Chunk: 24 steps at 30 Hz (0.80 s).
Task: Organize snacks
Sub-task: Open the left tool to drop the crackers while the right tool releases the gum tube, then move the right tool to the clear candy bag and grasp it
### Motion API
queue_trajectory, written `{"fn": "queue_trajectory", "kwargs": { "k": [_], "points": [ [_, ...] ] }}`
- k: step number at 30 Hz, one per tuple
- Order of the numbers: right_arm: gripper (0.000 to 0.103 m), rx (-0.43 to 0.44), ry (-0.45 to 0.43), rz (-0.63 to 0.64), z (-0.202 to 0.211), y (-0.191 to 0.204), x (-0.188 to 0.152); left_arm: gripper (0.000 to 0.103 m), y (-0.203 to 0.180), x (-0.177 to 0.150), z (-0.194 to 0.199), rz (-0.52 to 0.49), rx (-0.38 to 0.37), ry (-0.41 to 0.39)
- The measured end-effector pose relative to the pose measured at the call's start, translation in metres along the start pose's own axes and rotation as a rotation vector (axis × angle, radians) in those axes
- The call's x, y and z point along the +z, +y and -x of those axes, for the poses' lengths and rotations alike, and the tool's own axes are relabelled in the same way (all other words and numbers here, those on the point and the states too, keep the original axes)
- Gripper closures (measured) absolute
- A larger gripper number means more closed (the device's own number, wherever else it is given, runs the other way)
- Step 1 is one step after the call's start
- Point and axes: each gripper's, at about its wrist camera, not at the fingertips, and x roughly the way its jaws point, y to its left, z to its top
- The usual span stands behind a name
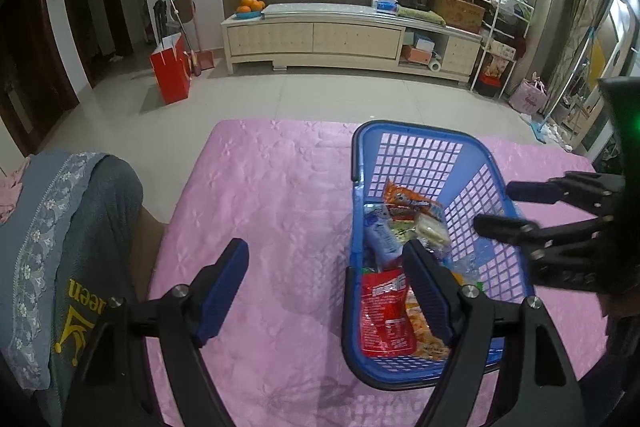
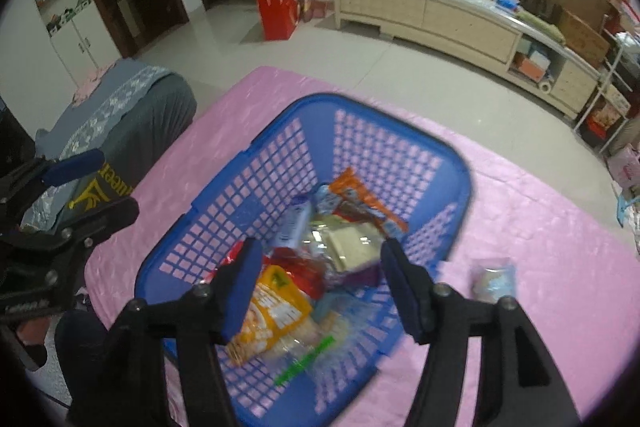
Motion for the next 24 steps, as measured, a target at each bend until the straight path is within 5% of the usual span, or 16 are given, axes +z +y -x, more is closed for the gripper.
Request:
{"fn": "queue_trajectory", "kwargs": {
  "k": [6, 13, 17, 24],
  "points": [
    [0.036, -0.031, -0.039, -0.054, 0.033, -0.03, -0.005, 0.024, -0.019, 0.007, 0.013, -0.033, -0.005, -0.015],
    [0.034, -0.062, -0.075, -0.111, 0.059, -0.064, -0.012, 0.0, -0.045, 0.02, 0.015, -0.07, -0.012, 0.004],
    [0.021, -0.09, -0.088, -0.143, 0.067, -0.086, -0.018, 0.0, -0.058, 0.031, 0.013, -0.067, -0.022, 0.011],
    [0.018, -0.113, -0.033, -0.209, 0.05, -0.125, -0.028, 0.0, -0.083, 0.039, -0.008, -0.105, -0.014, 0.051]
  ]
}}
